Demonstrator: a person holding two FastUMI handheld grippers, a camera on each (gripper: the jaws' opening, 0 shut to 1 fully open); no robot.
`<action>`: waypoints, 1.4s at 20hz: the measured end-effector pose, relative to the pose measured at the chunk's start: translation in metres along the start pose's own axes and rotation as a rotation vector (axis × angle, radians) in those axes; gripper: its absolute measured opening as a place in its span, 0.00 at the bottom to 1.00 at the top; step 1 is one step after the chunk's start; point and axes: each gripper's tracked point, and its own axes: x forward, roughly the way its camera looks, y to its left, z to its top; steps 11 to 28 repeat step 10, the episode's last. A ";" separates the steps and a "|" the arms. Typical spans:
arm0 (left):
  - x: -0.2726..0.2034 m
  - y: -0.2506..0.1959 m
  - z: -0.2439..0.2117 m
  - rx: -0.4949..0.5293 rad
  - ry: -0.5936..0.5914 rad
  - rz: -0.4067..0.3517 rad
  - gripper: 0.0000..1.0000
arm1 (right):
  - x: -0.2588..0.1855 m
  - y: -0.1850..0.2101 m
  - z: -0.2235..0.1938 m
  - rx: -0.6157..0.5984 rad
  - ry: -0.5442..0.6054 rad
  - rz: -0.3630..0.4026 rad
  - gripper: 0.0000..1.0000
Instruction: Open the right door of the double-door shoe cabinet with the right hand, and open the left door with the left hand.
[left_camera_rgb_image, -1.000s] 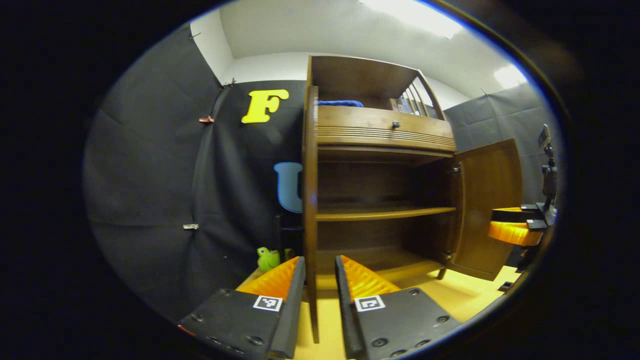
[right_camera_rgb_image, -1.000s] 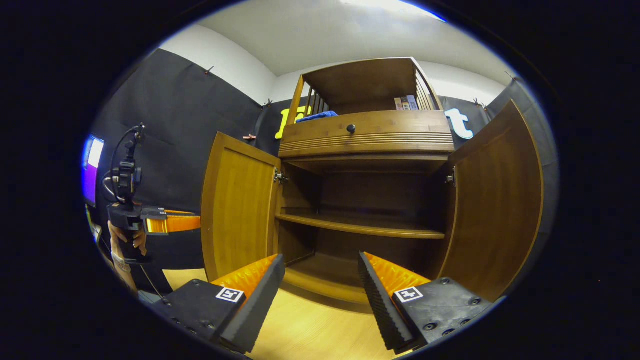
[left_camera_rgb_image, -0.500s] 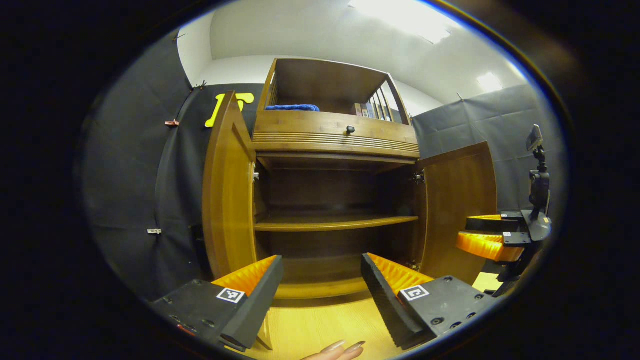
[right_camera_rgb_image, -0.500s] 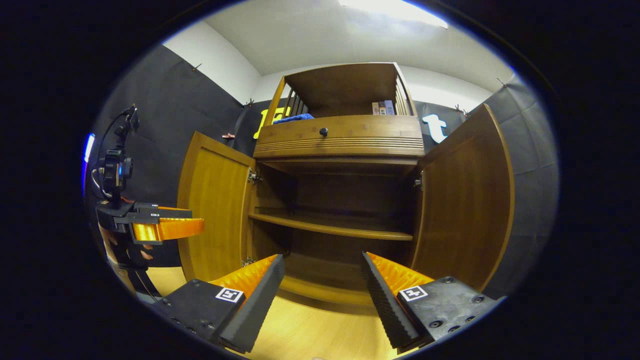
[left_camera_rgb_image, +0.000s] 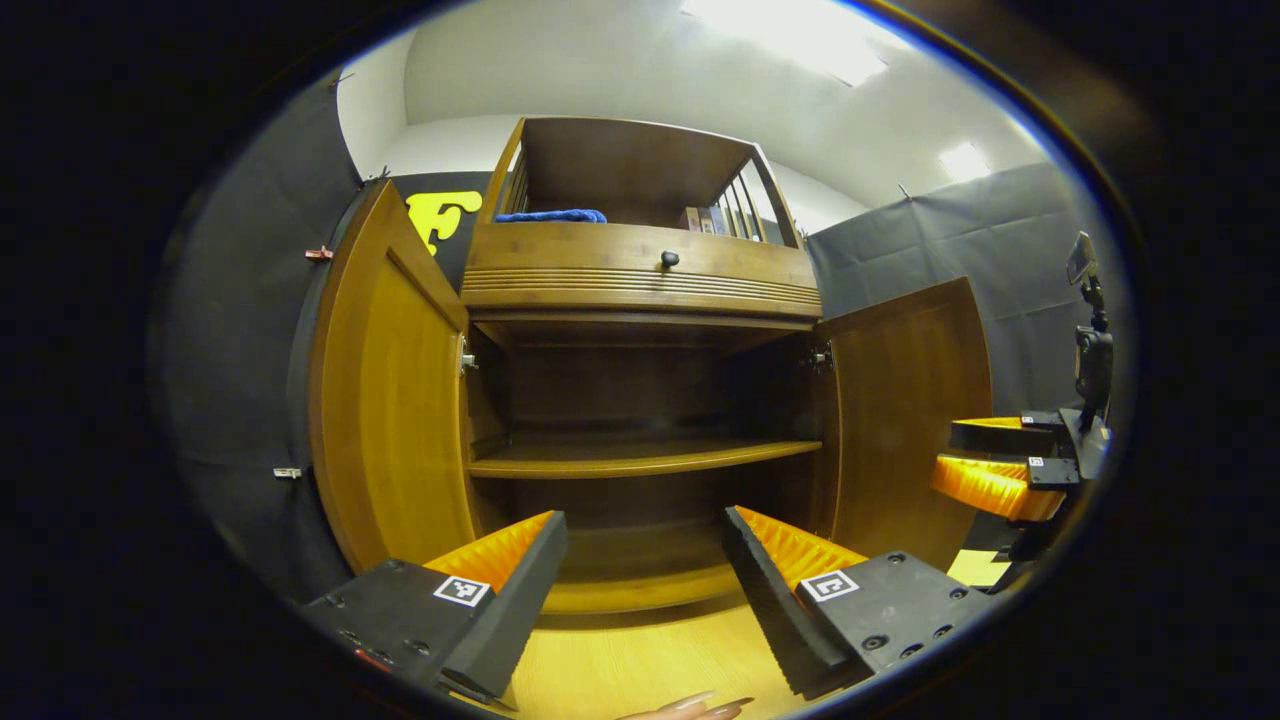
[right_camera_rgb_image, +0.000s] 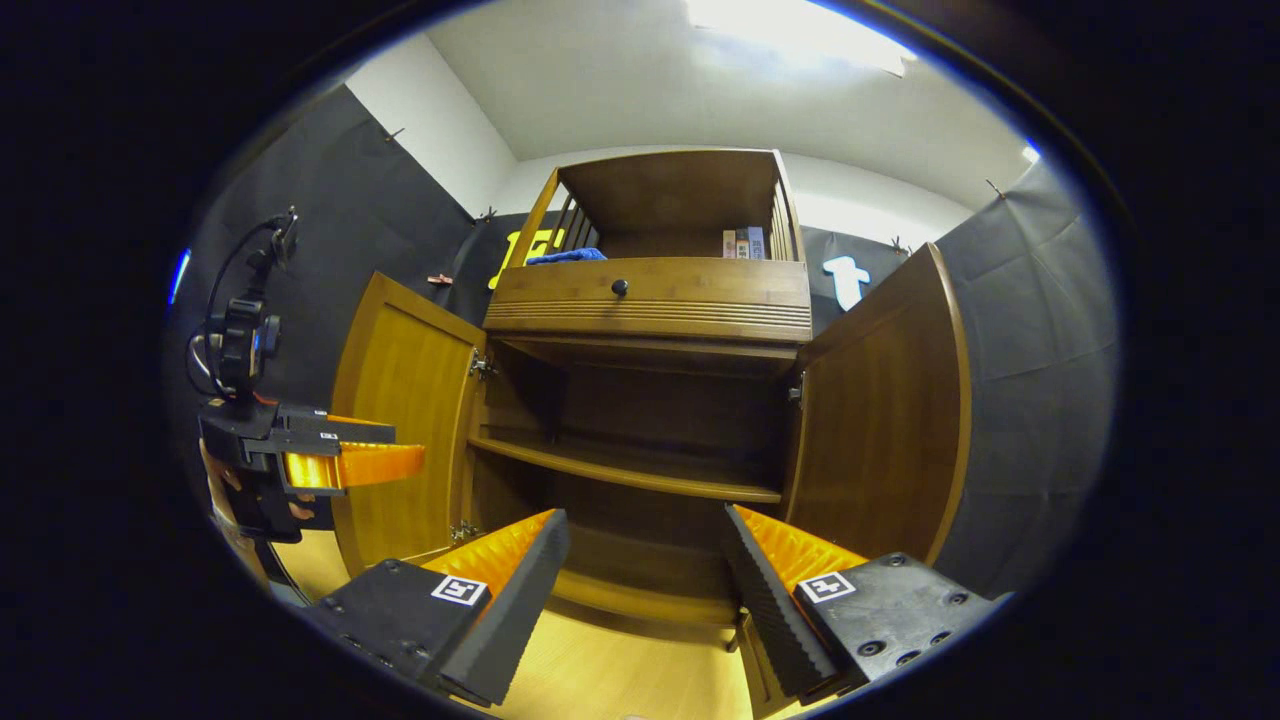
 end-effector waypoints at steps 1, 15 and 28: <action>0.001 -0.001 0.002 -0.003 -0.006 -0.002 0.97 | 0.000 -0.001 -0.002 0.000 0.004 0.000 0.95; 0.014 -0.010 0.005 -0.002 -0.023 -0.014 0.97 | 0.006 -0.009 -0.006 0.008 0.015 0.010 0.97; 0.014 -0.010 0.005 -0.002 -0.023 -0.014 0.97 | 0.006 -0.009 -0.006 0.008 0.015 0.010 0.97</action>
